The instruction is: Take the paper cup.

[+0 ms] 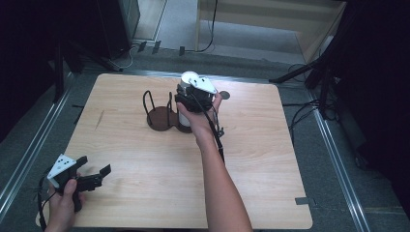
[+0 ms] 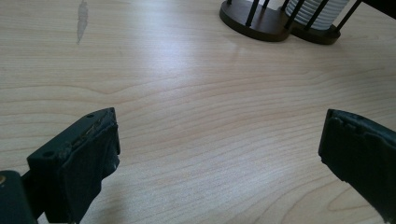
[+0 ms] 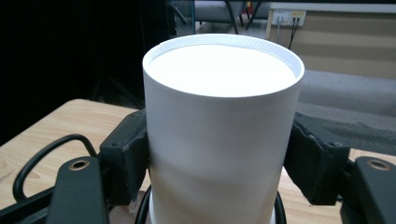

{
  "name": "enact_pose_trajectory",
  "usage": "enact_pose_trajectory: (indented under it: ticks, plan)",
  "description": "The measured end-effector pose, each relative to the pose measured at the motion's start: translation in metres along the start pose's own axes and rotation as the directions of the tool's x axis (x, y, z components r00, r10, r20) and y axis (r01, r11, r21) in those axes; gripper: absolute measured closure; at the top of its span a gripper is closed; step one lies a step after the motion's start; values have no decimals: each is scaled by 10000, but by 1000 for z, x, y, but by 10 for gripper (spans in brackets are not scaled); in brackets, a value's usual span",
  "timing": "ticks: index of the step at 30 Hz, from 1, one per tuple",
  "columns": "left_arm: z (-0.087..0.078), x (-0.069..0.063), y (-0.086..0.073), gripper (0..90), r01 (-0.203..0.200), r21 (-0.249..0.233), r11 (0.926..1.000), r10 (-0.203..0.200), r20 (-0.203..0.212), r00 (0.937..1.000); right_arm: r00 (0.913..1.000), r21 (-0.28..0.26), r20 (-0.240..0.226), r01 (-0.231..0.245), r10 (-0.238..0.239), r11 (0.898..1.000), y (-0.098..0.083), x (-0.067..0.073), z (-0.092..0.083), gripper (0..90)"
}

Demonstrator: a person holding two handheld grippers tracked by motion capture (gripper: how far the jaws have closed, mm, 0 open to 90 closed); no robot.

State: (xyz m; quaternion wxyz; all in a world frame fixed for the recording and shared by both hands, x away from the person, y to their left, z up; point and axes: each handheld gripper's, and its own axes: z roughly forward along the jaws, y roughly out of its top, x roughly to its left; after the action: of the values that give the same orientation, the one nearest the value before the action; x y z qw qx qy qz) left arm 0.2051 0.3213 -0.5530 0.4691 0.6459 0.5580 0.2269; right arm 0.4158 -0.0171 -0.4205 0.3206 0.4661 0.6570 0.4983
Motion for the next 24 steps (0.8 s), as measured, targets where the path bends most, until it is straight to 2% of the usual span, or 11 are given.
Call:
enact_pose_trajectory:
  ticks: [7, 11, 16, 19, 24]
  plan:
    - [0, 0, 0, 0, 10, 1, 10000, -10, 12, 10000, 9997, 134, -69, -245, 246, 9996, -2, -2, 3, 281]
    - [0, 0, 0, 0, 3, 0, 10000, -3, 7, 10000, 9995, 546, -107, -282, 289, 9981, -7, -3, 8, 227]
    - [0, 0, 0, 0, 4, 2, 10000, -4, 17, 10000, 9992, 853, 5, -397, 398, 9956, -17, -3, 14, 201]
    - [0, 0, 0, 0, 25, 8, 10000, -25, 34, 10000, 9994, 826, 166, -321, 308, 9961, -22, -3, 16, 223]
    - [0, 0, 0, 0, 35, -3, 10000, -35, 35, 10000, 9991, 637, 164, -410, 400, 9971, -25, -2, 15, 252]
